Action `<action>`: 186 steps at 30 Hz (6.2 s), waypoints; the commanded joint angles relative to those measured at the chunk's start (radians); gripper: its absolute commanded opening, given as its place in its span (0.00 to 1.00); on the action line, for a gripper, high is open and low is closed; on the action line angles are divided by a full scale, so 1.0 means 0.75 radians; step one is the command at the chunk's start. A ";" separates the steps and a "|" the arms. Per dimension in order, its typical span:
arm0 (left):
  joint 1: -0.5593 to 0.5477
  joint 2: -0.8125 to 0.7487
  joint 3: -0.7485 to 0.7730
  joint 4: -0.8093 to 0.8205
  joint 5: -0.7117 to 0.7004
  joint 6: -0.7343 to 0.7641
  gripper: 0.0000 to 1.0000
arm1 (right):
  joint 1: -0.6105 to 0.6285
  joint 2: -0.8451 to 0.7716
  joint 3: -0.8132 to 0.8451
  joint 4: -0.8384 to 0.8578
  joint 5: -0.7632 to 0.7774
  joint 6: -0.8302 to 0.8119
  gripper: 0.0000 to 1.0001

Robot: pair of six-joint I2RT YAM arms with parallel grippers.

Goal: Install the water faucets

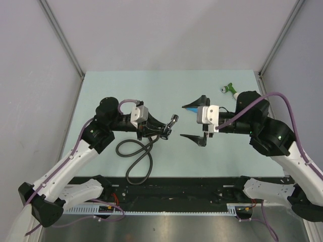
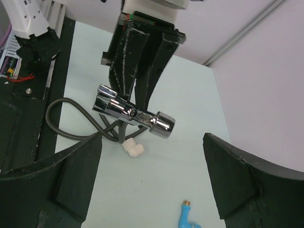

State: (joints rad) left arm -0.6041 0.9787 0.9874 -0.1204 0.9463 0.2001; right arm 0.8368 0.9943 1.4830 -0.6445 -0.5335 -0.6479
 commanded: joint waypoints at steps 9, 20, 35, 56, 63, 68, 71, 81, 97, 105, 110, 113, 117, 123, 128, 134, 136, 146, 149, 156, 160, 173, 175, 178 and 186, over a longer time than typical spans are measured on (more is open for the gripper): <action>0.008 0.049 0.138 -0.097 0.266 0.005 0.00 | 0.275 0.237 0.276 -0.335 0.249 -0.328 0.90; 0.008 0.035 0.160 -0.199 0.264 0.067 0.00 | 0.341 0.417 0.391 -0.493 0.290 -0.429 0.68; 0.008 -0.041 0.095 -0.040 0.127 -0.007 0.00 | 0.324 0.388 0.228 -0.145 0.200 -0.082 0.00; -0.293 -0.247 -0.096 0.152 -0.982 0.201 0.00 | 0.112 0.476 0.195 0.287 0.204 0.951 0.00; -0.536 -0.252 -0.173 0.328 -1.502 0.343 0.00 | 0.101 0.486 0.195 0.283 0.261 1.091 0.00; -0.712 -0.188 -0.218 0.514 -1.866 0.394 0.00 | 0.114 0.484 0.193 0.244 0.402 1.120 0.00; -0.802 -0.113 -0.214 0.629 -2.096 0.451 0.03 | 0.114 0.472 0.170 0.260 0.478 1.146 0.00; -0.676 -0.298 -0.259 0.501 -1.481 0.257 0.62 | 0.018 0.358 0.111 0.317 0.372 1.034 0.00; 0.026 -0.139 -0.047 0.230 -0.080 -0.185 0.75 | -0.107 0.280 0.086 0.332 -0.092 0.788 0.00; 0.053 0.008 -0.008 0.388 -0.020 -0.291 0.70 | -0.105 0.266 0.070 0.323 -0.178 0.745 0.00; 0.053 0.057 -0.003 0.479 0.043 -0.369 0.63 | -0.105 0.270 0.068 0.313 -0.197 0.735 0.00; 0.053 0.076 -0.006 0.528 0.064 -0.418 0.58 | -0.103 0.274 0.066 0.309 -0.201 0.731 0.00; 0.053 0.092 -0.001 0.531 0.068 -0.441 0.38 | -0.099 0.274 0.066 0.315 -0.203 0.731 0.00; 0.045 0.037 -0.044 0.529 -0.126 -0.424 0.00 | -0.069 0.302 0.062 0.313 -0.142 0.723 0.00; 0.002 -0.033 -0.116 0.518 -0.489 -0.373 0.00 | -0.017 0.337 0.058 0.328 0.024 0.768 0.00; -0.274 -0.121 -0.181 0.479 -1.232 -0.163 0.00 | 0.009 0.384 0.039 0.405 0.296 0.931 0.00; -0.344 -0.121 -0.194 0.494 -1.451 -0.152 0.00 | 0.021 0.396 0.025 0.430 0.396 1.003 0.00; -0.581 -0.019 -0.155 0.549 -2.070 0.074 0.07 | 0.048 0.441 -0.038 0.481 0.636 1.132 0.00; -0.577 -0.051 -0.161 0.551 -1.962 0.093 0.44 | 0.032 0.423 -0.036 0.497 0.605 1.105 0.00; -0.226 -0.176 -0.212 0.429 -1.111 -0.140 0.68 | -0.032 0.354 -0.038 0.516 0.370 0.930 0.00; -0.074 -0.178 -0.224 0.430 -0.731 -0.199 0.74 | -0.085 0.331 -0.038 0.526 0.194 0.899 0.00; 0.145 0.061 -0.139 0.704 -0.030 -0.559 0.72 | -0.111 0.306 -0.038 0.567 -0.133 0.868 0.00; 0.145 0.088 -0.128 0.760 -0.014 -0.590 0.70 | -0.111 0.306 -0.038 0.569 -0.146 0.868 0.00; 0.143 0.104 -0.118 0.786 0.000 -0.619 0.63 | -0.109 0.308 -0.038 0.565 -0.158 0.837 0.00; 0.124 0.123 -0.118 0.735 -0.069 -0.619 0.00 | -0.105 0.323 -0.038 0.565 -0.105 0.833 0.00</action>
State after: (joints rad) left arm -0.5102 1.0672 0.8597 0.4091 0.9386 -0.2535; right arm 0.7490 1.2552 1.4376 -0.2893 -0.6010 -0.0246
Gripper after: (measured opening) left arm 0.181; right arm 0.305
